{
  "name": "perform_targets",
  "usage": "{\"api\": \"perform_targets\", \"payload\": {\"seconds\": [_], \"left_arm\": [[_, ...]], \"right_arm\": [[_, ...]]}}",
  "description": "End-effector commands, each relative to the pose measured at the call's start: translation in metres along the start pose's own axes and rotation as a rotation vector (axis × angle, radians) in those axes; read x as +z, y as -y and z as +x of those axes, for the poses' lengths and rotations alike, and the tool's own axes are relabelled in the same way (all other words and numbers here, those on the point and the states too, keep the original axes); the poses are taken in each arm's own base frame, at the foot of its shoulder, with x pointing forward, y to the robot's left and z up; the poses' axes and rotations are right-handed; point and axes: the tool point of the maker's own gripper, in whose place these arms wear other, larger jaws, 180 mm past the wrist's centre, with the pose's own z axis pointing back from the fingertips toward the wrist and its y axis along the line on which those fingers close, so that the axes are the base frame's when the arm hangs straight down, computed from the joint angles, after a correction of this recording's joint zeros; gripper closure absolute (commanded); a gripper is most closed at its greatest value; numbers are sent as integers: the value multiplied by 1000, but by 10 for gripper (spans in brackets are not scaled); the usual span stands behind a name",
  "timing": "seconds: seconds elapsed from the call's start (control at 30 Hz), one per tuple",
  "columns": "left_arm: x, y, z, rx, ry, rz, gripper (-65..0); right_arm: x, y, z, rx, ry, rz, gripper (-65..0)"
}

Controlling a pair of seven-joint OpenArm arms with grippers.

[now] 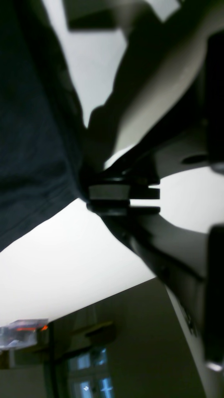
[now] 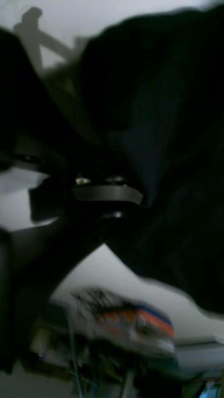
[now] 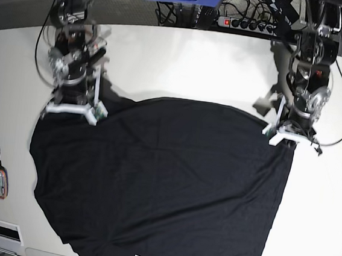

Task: Fold the T-shirt properly
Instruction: 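Lift the shirt's shoulder edge with both grippers and pull toward the hem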

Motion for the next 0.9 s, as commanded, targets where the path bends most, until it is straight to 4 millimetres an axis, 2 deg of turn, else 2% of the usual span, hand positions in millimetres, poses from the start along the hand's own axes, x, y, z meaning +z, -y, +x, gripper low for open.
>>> {"api": "perform_targets", "payload": {"seconds": [0.0, 0.07, 0.13, 0.33, 0.5, 0.6, 0.77, 0.87], "left_arm": [[-2, -24, 10, 11, 29, 64, 0], [-12, -38, 8, 36, 17, 82, 0], [-24, -50, 17, 72, 24, 95, 0], [-46, -78, 41, 131, 52, 120, 0], [-57, -91, 58, 166, 73, 126, 0], [-69, -90, 71, 156, 83, 98, 0], [-89, -84, 71, 153, 53, 40, 0], [-91, -83, 74, 147, 55, 36, 0]], "right_arm": [[1, 33, 23, -16, 71, -90, 0], [-5, 56, 43, -25, 108, -135, 0], [-18, 62, 45, -33, 101, -134, 0], [-55, 59, 35, -48, 55, -78, 0], [-80, 45, 20, -61, 13, -16, 0], [-92, 40, 16, -69, 4, 11, 0], [-108, 50, 21, -86, 4, 18, 0], [-111, 52, 23, -89, 8, 20, 0]]}}
